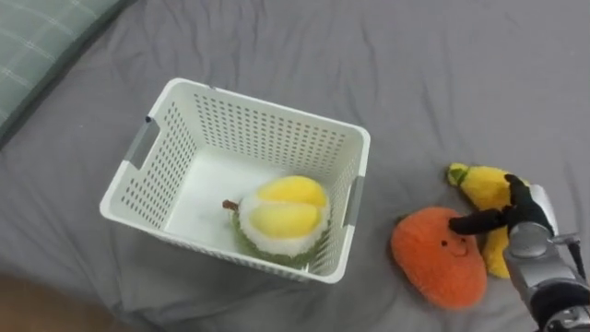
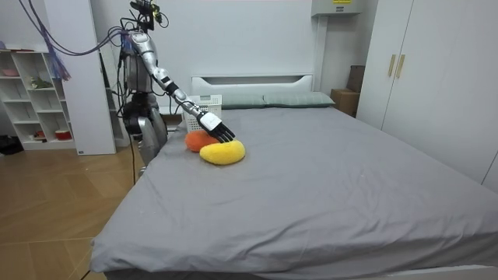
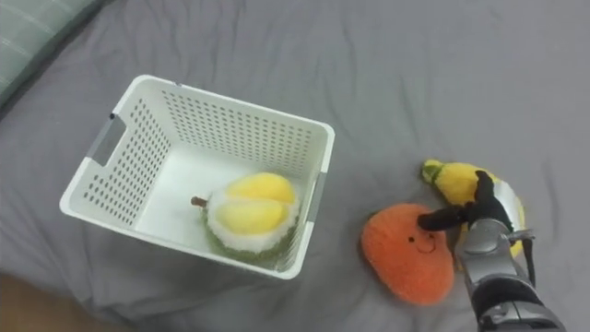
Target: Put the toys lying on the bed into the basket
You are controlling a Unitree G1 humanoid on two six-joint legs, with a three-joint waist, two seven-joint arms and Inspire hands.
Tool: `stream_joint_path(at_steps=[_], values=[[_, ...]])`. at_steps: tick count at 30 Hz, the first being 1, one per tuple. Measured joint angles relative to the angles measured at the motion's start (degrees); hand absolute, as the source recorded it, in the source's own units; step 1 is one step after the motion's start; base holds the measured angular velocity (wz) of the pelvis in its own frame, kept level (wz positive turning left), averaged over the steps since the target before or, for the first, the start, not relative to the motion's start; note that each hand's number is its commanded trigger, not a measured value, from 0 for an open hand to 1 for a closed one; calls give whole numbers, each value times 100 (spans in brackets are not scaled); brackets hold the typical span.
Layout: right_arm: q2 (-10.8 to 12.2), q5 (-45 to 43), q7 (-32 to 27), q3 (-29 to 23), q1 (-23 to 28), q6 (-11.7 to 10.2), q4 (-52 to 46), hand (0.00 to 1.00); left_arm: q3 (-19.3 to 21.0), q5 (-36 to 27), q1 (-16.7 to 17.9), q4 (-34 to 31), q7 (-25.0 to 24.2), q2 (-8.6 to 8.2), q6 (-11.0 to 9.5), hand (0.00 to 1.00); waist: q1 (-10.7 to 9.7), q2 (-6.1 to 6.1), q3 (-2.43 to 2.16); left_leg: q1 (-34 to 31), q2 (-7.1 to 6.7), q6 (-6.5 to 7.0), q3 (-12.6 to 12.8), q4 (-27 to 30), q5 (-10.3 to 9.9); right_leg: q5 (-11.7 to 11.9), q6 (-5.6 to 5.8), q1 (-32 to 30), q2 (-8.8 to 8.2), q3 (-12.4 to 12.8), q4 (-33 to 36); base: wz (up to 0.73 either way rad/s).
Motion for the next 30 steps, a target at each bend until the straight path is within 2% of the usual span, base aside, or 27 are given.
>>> stream_joint_path(at_steps=[3,5,14,18,23,30], values=[[-250,-143,-390,3,-59,-103,118,0,-36,-66,-172,1,4,1,-90,0,125,109,88,-192,7,0,-6,48,0,6,-10,-172,2,5,8,-2],[-366,-224,-573,6,-59,-126,131,0,-115,-102,-254,2,6,21,-130,0,153,149,111,-334,17,-1,-3,81,0,6,-10,-325,-3,6,77,0],[-519,-372,-1567,-2,-92,-168,531,0,-370,-135,-351,8,5,23,-129,0,158,151,114,-822,16,0,-19,141,1,17,-27,-792,-1,-5,102,0],[-556,-600,-1829,-10,-167,-36,765,0,-593,-344,-422,-1,5,25,-120,0,148,151,114,-863,15,1,9,149,2,16,-26,-853,-11,20,122,-2],[-594,-613,-1836,-2,-171,-2,769,0,-768,-626,-531,2,2,30,-126,0,118,146,116,-873,21,1,69,147,2,11,-24,-909,-25,24,184,-5],[-816,-622,-1824,17,-194,40,769,0,-764,-728,-553,7,3,56,-125,0,107,51,173,-913,25,4,144,158,4,-19,-26,-1030,-49,130,299,-6]])
